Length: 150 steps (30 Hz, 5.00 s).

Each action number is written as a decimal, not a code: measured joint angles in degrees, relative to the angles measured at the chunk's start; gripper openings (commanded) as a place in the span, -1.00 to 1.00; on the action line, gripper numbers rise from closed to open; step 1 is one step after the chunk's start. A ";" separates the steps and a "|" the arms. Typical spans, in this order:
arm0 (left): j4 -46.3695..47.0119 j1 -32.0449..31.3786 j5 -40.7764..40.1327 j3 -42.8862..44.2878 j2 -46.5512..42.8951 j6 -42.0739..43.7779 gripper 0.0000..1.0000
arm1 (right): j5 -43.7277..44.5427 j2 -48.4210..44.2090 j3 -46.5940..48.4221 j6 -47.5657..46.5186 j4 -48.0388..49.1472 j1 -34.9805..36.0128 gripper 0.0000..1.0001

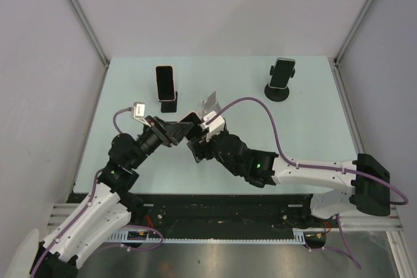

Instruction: Remove the phone from the phone stand

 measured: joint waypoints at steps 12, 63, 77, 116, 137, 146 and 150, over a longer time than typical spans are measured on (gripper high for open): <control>-9.42 -0.04 -7.06 5.25 -9.81 15.89 0.95 | -2.14 -6.16 0.00 2.99 -20.87 -7.85 -1.00; -21.20 -3.37 -27.04 3.21 -30.80 37.81 1.00 | -33.33 18.71 1.18 -25.55 -27.91 -88.96 -0.80; -21.64 -3.39 -27.67 2.89 -31.17 38.38 1.00 | -35.74 20.76 1.73 -25.81 -26.99 -92.00 0.18; -22.45 -3.48 -28.11 2.78 -29.81 38.80 1.00 | -30.23 -9.38 2.58 -4.09 -24.92 -89.42 0.99; -23.17 -3.48 -22.10 12.79 3.96 38.84 1.00 | -26.49 -50.40 -5.55 2.29 -39.15 -76.98 1.00; -22.77 -3.52 -21.51 25.79 26.47 38.95 1.00 | -17.88 -64.48 -14.10 1.81 -43.67 -69.64 0.99; -22.73 -3.52 -19.50 32.48 37.22 43.39 1.00 | -16.85 -65.75 -14.45 1.46 -43.10 -67.73 1.00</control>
